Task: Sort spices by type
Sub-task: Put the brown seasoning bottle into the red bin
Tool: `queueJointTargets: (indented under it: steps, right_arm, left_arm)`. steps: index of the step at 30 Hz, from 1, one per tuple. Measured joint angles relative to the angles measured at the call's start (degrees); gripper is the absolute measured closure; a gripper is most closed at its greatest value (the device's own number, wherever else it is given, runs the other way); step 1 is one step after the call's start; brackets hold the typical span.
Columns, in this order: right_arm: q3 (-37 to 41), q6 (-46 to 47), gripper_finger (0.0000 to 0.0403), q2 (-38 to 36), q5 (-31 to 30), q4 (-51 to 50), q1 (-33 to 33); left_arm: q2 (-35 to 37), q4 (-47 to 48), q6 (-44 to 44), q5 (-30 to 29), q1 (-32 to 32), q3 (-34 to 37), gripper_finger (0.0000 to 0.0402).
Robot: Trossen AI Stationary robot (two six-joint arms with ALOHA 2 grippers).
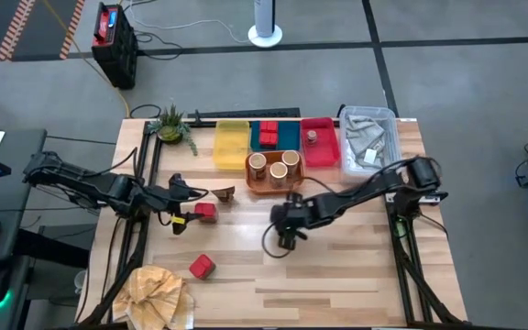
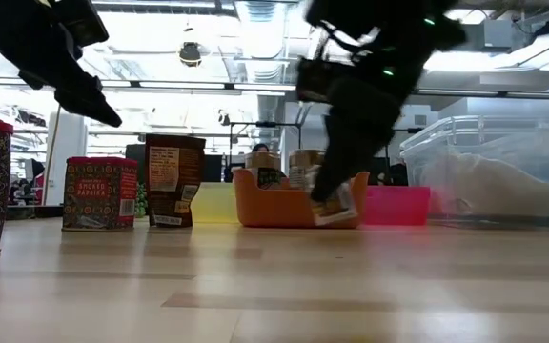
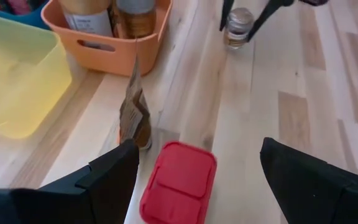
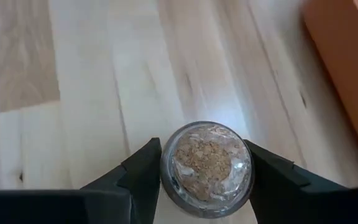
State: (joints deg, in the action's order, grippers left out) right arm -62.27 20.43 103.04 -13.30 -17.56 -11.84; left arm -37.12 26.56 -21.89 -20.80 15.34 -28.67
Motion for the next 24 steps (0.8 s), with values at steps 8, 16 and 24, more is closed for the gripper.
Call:
queueJointTargets:
  steps: [8, 16, 24]
  right_arm:
    - [6.44, 6.55, 0.013, -3.91, -0.3, 0.62, -1.31]
    - [4.44, 6.31, 0.0117, -3.93, -0.07, -6.41, -1.27]
    - [-2.07, 4.35, 0.0116, -3.93, 4.43, -19.09, -1.24]
  left_arm:
    - [0.0, -0.99, 0.91, -0.12, 0.38, 0.0, 0.0079]
    - [0.0, -1.24, 1.05, -0.48, 0.38, 0.0, 0.0079]
    - [0.0, -1.22, 1.56, -0.52, 0.38, 0.0, 0.0079]
